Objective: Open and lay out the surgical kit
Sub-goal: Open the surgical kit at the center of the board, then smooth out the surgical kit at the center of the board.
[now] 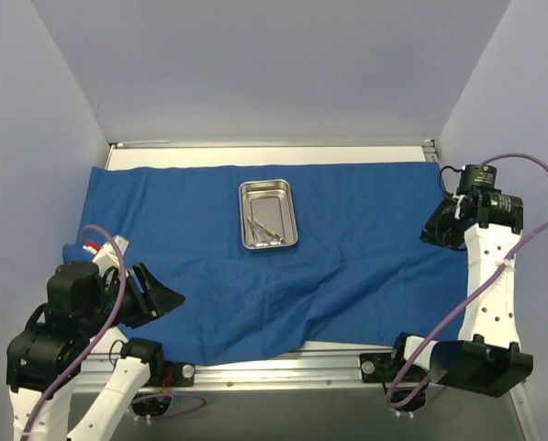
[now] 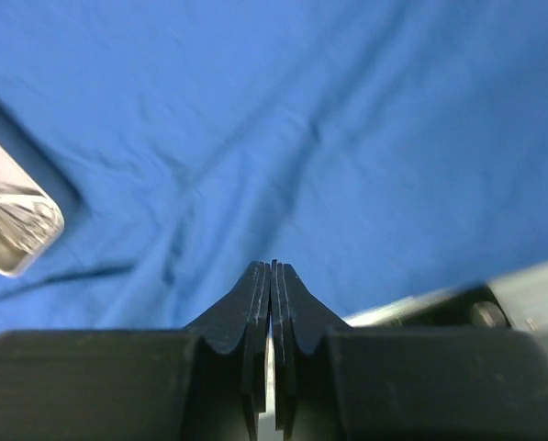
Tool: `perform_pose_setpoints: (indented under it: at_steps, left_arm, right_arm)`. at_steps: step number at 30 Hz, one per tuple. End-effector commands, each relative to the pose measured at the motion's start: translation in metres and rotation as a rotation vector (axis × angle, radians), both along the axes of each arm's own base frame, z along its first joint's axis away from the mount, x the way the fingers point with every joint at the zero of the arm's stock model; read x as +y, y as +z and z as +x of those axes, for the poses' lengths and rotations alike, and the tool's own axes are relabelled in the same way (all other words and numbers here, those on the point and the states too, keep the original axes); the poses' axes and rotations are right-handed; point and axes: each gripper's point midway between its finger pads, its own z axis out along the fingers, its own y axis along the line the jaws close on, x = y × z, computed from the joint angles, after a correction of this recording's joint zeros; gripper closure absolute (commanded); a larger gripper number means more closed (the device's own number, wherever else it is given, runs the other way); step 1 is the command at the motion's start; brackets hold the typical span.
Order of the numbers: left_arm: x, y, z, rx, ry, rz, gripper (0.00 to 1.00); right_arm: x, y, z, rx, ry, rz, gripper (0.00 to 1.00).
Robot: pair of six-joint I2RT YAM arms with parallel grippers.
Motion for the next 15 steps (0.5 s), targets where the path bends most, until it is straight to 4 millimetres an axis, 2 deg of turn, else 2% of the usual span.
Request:
perform_pose_setpoints:
  at_steps: [1,2,3,4,5,6,7,8,9,10,11,12,13,14,15]
  left_arm:
    - [0.002,0.010,0.031,-0.009,0.017,0.057,0.44]
    - [-0.004,0.006,0.058,0.035,0.037,0.057,0.47]
    - [-0.010,0.017,0.092,-0.038,0.051,0.038,0.50]
    - [-0.012,0.016,0.113,-0.047,0.067,0.045,0.53]
    - [-0.014,-0.001,0.143,0.008,0.084,0.088,0.57]
    - [-0.012,0.009,0.169,-0.034,0.107,0.111,0.75]
    - [-0.003,-0.011,0.201,0.027,0.152,0.184,0.81]
    - [0.004,-0.011,0.218,0.015,0.152,0.233,0.86]
    - [0.010,0.003,0.239,-0.019,0.172,0.251,0.97]
    - [0.025,-0.019,0.266,0.039,0.195,0.296,0.98]
    - [0.032,-0.022,0.281,0.051,0.197,0.290,0.98]
    - [0.036,-0.028,0.297,0.064,0.186,0.271,0.98]
    - [0.040,-0.017,0.315,0.048,0.183,0.248,0.98]
    - [0.058,-0.048,0.337,0.150,0.201,0.225,0.98]
    - [0.063,-0.060,0.344,0.202,0.201,0.216,0.98]
  right_arm:
    - [0.002,0.015,0.047,-0.132,0.005,0.012,0.96]
    - [0.002,0.006,0.061,-0.119,0.002,0.028,0.95]
    - [0.008,0.003,0.073,-0.124,0.016,0.038,0.93]
    - [0.009,0.006,0.093,-0.172,0.005,0.035,0.91]
    - [0.010,-0.005,0.109,-0.154,0.007,0.036,0.91]
    - [0.014,-0.002,0.123,-0.179,0.024,0.027,0.90]
    - [0.010,0.001,0.143,-0.227,0.015,0.005,0.87]
    - [0.009,-0.011,0.158,-0.215,0.019,0.004,0.86]
    - [0.006,-0.015,0.169,-0.223,0.017,-0.007,0.85]
    - [0.002,-0.009,0.189,-0.276,0.010,-0.022,0.85]
    - [-0.003,-0.027,0.203,-0.248,0.006,-0.030,0.85]
    - [-0.005,-0.032,0.214,-0.248,0.014,-0.037,0.87]
    - [-0.009,-0.023,0.232,-0.286,0.022,-0.051,0.92]
    - [-0.014,-0.041,0.246,-0.251,0.036,-0.069,0.94]
    - [-0.016,-0.045,0.257,-0.254,0.046,-0.075,0.96]
